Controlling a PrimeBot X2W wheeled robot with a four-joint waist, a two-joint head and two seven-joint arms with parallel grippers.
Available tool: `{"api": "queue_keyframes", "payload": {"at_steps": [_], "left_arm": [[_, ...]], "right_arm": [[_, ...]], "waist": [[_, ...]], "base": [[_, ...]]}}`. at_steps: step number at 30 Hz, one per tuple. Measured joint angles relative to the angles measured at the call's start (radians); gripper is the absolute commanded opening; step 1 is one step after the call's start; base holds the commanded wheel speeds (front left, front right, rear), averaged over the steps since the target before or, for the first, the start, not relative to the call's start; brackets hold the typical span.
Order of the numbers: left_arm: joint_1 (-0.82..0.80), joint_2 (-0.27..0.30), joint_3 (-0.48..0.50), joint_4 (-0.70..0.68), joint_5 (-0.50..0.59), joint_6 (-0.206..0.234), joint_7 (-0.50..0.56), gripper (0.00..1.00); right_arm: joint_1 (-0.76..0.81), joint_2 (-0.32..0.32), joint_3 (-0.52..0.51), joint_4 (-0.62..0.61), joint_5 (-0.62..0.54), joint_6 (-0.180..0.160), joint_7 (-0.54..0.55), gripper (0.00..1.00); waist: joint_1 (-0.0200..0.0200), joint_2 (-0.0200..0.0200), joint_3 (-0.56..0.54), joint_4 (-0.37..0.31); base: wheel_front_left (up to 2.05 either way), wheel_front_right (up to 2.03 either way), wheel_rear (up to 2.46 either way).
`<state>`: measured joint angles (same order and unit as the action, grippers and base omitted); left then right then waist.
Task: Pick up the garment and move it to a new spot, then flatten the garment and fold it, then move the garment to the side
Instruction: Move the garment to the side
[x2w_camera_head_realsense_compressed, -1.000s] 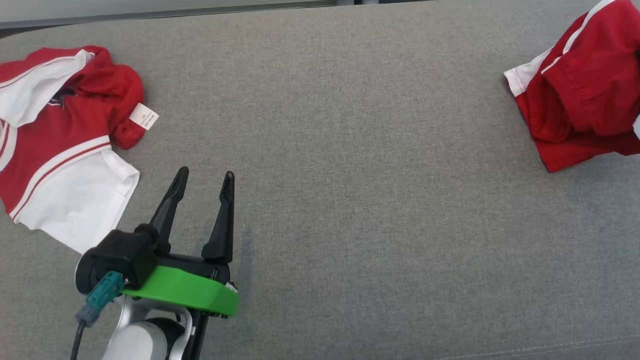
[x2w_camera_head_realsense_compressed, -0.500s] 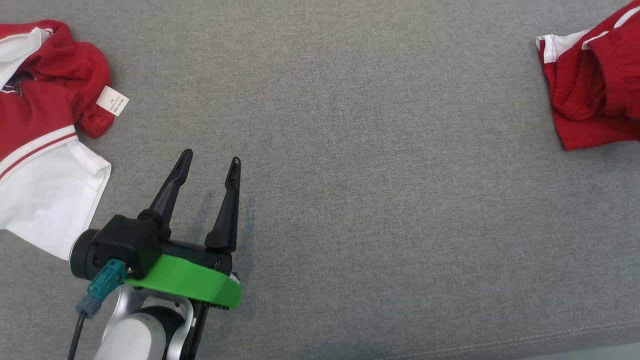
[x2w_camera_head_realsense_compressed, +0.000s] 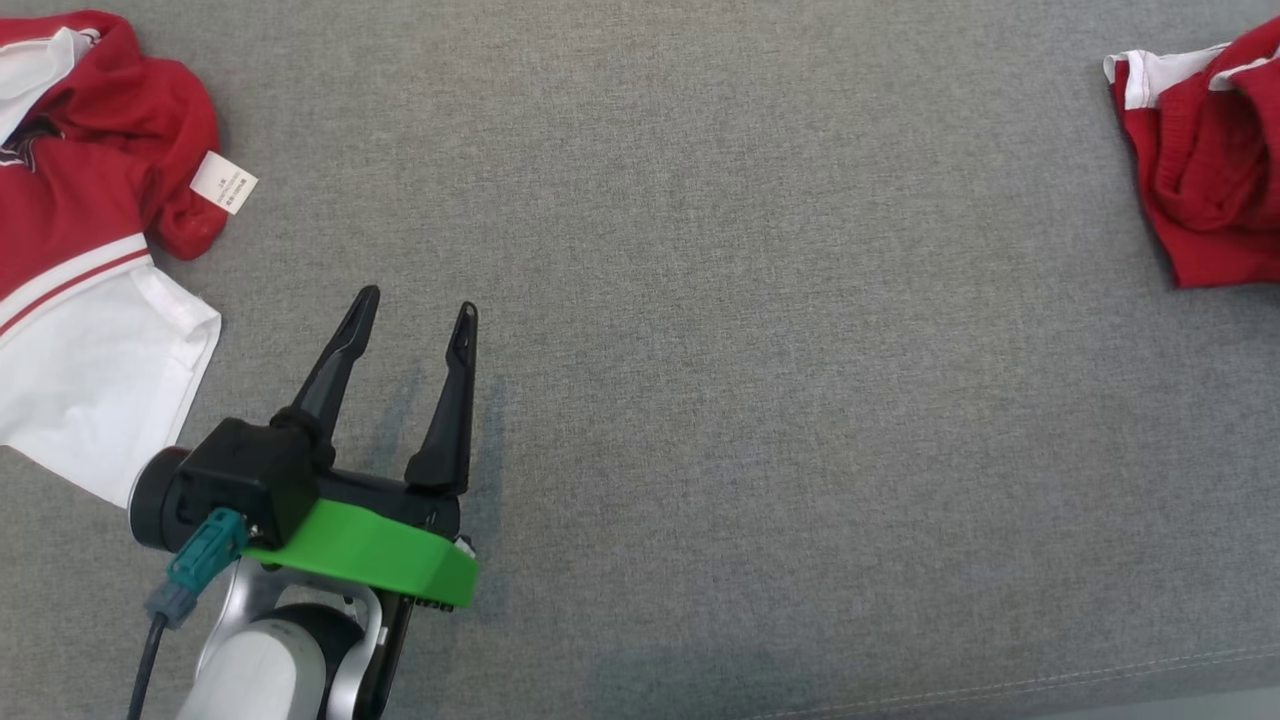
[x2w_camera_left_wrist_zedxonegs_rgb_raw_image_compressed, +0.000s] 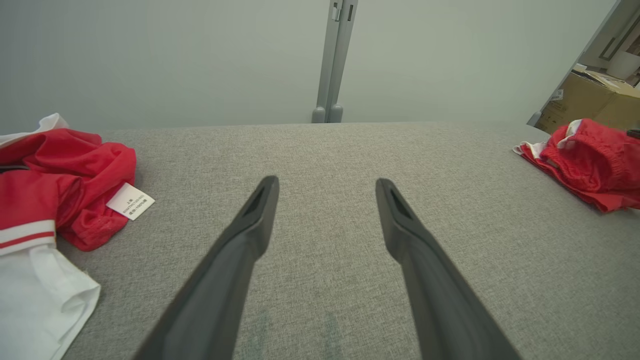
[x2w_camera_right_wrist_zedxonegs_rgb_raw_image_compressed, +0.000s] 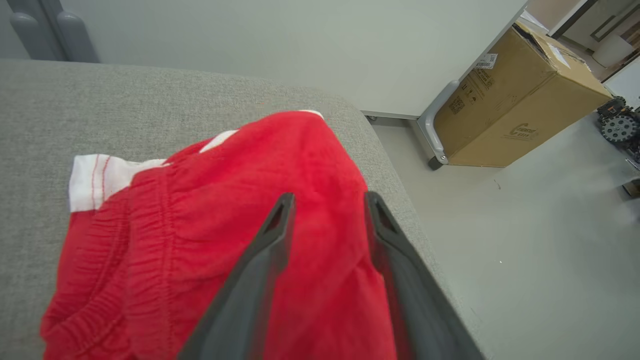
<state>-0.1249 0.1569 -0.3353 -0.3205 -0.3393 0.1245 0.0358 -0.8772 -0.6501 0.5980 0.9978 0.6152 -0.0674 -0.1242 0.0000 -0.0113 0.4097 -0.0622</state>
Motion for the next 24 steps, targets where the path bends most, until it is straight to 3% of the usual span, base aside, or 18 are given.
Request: {"api": "queue_keyframes", "payload": {"at_steps": [1, 13, 24], "left_arm": [[0.0, 0.0, 0.001, -0.002, 0.0, 0.0, 0.0, 1.0], [0.0, -0.008, 0.014, -0.004, 0.0, 0.0, 0.007, 1.0], [-0.001, -0.042, 0.042, 0.055, -0.028, 0.0, -0.034, 1.0]], "right_arm": [[0.0, 0.002, -0.001, 0.008, 0.0, -0.005, -0.003, 1.0], [0.021, 0.067, -0.002, 0.06, 0.01, -0.014, -0.026, 1.0], [-0.06, 0.087, 0.01, -0.01, -0.019, -0.006, -0.106, 1.0]], "waist": [[0.0, 0.0, 0.001, 0.0], [0.0, 0.0, -0.006, -0.007], [0.0, 0.0, -0.071, -0.031]], "base": [[0.0, 0.0, 0.0], [0.0, 0.0, 0.0], [0.0, 0.0, 0.0]]}}
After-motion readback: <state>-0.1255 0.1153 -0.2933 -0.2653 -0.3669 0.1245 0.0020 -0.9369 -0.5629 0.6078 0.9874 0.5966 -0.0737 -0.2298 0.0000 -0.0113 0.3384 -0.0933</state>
